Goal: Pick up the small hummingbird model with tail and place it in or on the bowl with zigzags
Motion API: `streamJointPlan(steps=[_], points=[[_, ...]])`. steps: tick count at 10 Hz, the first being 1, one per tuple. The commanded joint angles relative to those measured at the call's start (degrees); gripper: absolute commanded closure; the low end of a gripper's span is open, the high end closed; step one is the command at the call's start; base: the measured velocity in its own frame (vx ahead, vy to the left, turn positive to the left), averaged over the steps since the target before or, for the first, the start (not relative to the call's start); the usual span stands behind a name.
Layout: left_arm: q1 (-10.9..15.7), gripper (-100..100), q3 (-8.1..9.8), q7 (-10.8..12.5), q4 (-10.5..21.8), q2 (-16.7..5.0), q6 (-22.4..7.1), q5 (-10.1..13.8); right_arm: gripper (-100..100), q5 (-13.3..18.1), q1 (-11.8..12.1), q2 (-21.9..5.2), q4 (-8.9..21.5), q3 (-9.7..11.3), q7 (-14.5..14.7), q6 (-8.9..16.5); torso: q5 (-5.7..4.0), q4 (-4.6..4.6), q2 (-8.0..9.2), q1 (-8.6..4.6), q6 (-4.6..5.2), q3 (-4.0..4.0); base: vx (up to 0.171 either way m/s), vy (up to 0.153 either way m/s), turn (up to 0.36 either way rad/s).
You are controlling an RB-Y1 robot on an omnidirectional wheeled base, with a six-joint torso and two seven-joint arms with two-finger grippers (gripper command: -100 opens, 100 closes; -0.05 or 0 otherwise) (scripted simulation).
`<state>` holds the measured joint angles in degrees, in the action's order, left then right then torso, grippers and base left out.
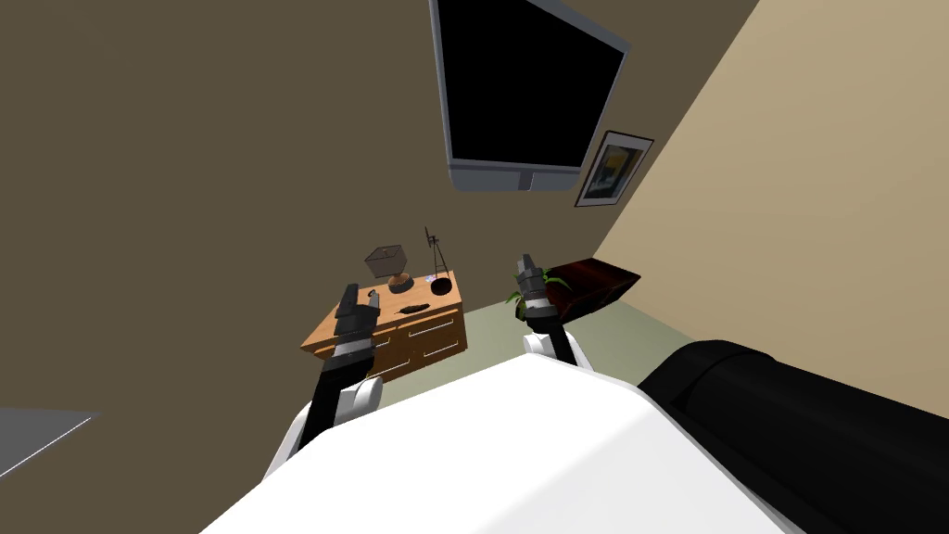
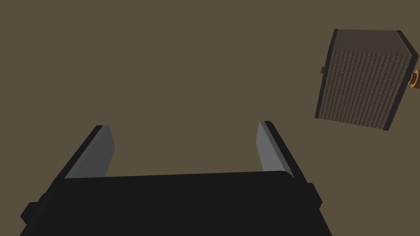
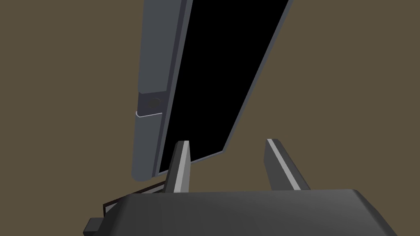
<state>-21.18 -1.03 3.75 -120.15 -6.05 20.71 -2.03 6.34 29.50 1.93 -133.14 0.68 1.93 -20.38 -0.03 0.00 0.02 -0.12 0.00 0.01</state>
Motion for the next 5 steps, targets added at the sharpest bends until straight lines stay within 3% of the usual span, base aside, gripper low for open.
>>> streamJointPlan(steps=[1,2,4,5], points=[[2.86,-100,-0.13,0.05,2.86,-1.11,-2.86,1.04,0,0.0,0.0,0.0,0.0,0.0,0.0,0.0,0.0,0.0,0.0,0.0,0.0,0.0,-0.008,-0.023,-0.002],[3.42,-100,-0.13,0.05,3.69,-1.11,-3.36,1.04,0,0.0,0.0,0.0,0.0,0.0,0.0,0.0,0.01,0.0,-0.01,0.03,0.0,-0.01,-0.004,-0.013,-0.002],[7.83,-100,-0.23,0.07,7.46,-2.4,-7.51,2.39,0,0.0,0.0,0.0,0.0,0.0,0.0,0.0,0.02,-0.01,-0.05,0.09,0.0,-0.03,-0.002,-0.007,-0.014],[7.99,-100,-0.23,0.07,8.6,-2.4,-8.0,2.39,0,0.0,0.0,0.0,0.0,0.0,0.0,0.0,0.02,-0.01,-0.05,0.09,0.0,-0.03,0.0,0.0,0.0]])
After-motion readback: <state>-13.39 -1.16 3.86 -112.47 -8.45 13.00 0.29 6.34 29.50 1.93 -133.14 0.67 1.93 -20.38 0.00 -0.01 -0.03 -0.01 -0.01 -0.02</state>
